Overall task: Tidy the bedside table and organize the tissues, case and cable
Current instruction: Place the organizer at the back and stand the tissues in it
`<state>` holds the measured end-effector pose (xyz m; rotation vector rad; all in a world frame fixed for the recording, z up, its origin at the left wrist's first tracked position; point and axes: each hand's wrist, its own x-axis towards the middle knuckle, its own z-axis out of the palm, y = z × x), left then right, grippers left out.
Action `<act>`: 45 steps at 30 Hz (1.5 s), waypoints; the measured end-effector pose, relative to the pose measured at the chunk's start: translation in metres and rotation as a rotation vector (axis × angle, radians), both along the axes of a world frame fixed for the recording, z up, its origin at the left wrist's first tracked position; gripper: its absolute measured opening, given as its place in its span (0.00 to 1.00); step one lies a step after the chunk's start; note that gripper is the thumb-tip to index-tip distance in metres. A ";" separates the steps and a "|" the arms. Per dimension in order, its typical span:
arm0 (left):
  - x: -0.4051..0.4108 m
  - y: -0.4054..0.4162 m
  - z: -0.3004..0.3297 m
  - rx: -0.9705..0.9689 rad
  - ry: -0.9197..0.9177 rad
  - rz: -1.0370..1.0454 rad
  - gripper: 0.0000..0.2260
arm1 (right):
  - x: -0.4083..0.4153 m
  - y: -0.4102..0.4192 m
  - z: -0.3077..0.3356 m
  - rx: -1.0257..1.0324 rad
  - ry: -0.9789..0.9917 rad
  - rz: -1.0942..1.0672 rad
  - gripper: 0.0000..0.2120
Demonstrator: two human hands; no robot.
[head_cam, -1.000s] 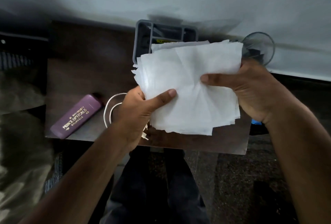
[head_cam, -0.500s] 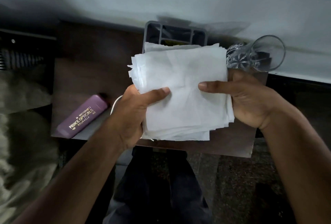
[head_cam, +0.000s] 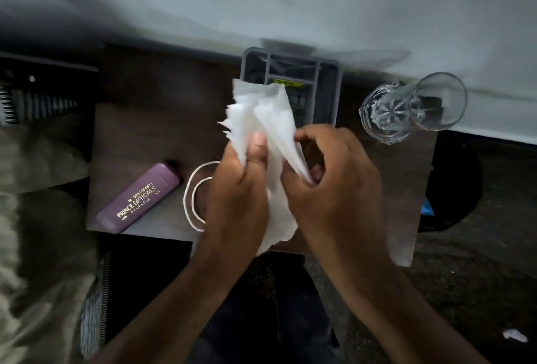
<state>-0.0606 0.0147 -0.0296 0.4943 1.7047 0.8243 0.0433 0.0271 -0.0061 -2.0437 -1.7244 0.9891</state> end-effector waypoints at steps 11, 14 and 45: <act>-0.057 0.012 0.002 -0.149 -0.459 -0.018 0.18 | 0.067 0.033 -0.019 -0.714 0.979 -0.412 0.19; -0.056 0.010 -0.003 -0.038 -0.297 -0.125 0.17 | 0.065 0.027 -0.024 -0.550 0.928 -0.411 0.16; -0.038 0.024 0.008 0.003 -0.305 -0.315 0.10 | 0.052 0.035 -0.004 -0.602 0.598 0.006 0.16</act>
